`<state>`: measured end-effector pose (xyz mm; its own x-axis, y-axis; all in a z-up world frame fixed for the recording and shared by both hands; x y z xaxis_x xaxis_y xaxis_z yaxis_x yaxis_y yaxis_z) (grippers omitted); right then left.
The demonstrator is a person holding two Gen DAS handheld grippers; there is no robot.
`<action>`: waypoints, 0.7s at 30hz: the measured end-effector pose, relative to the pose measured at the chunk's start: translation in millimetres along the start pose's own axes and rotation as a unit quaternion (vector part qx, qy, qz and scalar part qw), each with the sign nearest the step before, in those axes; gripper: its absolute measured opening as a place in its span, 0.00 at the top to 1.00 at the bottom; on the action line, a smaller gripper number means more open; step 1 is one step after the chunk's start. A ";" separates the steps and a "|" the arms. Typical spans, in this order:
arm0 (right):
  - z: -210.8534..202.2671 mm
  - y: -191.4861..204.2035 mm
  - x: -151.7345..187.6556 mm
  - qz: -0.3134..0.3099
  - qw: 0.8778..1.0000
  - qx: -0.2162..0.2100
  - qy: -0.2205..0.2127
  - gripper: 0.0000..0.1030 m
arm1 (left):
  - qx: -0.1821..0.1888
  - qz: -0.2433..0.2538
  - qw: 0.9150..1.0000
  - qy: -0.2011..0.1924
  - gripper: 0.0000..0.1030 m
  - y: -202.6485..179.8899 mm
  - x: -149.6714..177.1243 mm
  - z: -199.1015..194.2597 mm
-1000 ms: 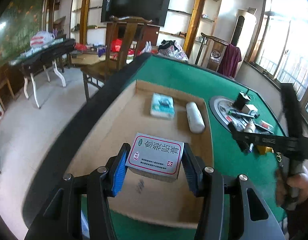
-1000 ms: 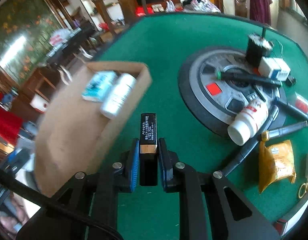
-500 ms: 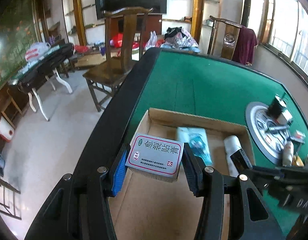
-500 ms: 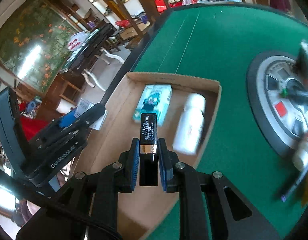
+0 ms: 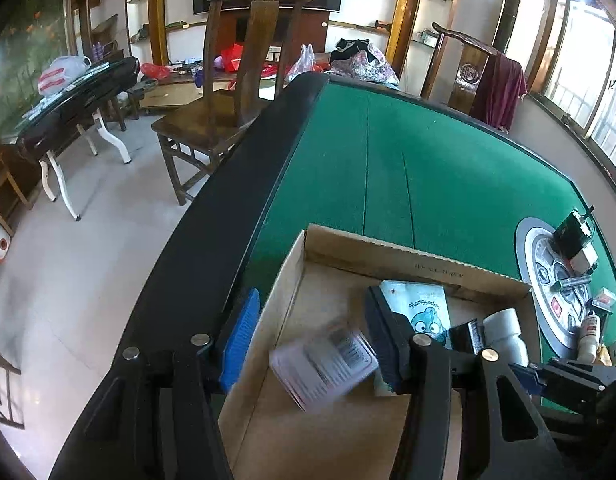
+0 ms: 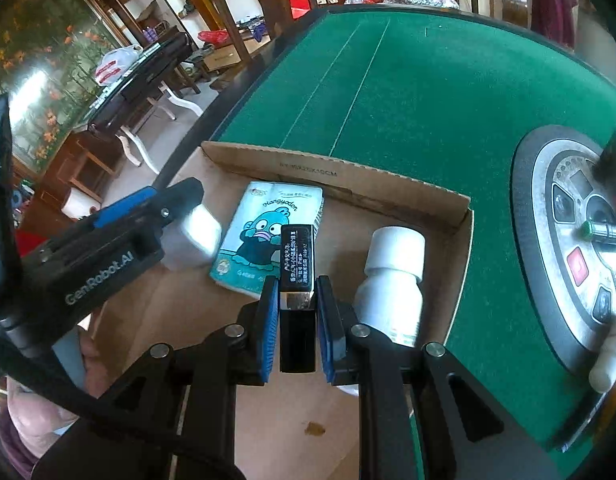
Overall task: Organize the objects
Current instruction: 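Place the white box and black tube into the tray, opening both grippers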
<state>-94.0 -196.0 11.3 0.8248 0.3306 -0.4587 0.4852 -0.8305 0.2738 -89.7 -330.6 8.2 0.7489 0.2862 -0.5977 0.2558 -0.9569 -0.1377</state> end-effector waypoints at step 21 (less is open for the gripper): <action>-110.8 -44.0 41.8 0.027 0.994 -0.015 -0.106 0.53 | 0.055 -0.043 0.998 -0.008 0.33 -51.3 71.4 -52.3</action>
<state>-48.7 -95.9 73.8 0.7716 0.1801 -0.6100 0.4522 -0.8298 0.3270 -17.5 -258.5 13.9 0.7172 0.3680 -0.5918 0.2500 -0.9285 -0.2745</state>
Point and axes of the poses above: each gripper's, at about its wrist camera, not at the fingertips, and z roughly the way its jaws point, y to its left, x to its underside, the point moved 2 cm from there along z, roughly the way its jaws point, and after that the axes turned 4 degrees about -z, right-handed, at the moved point
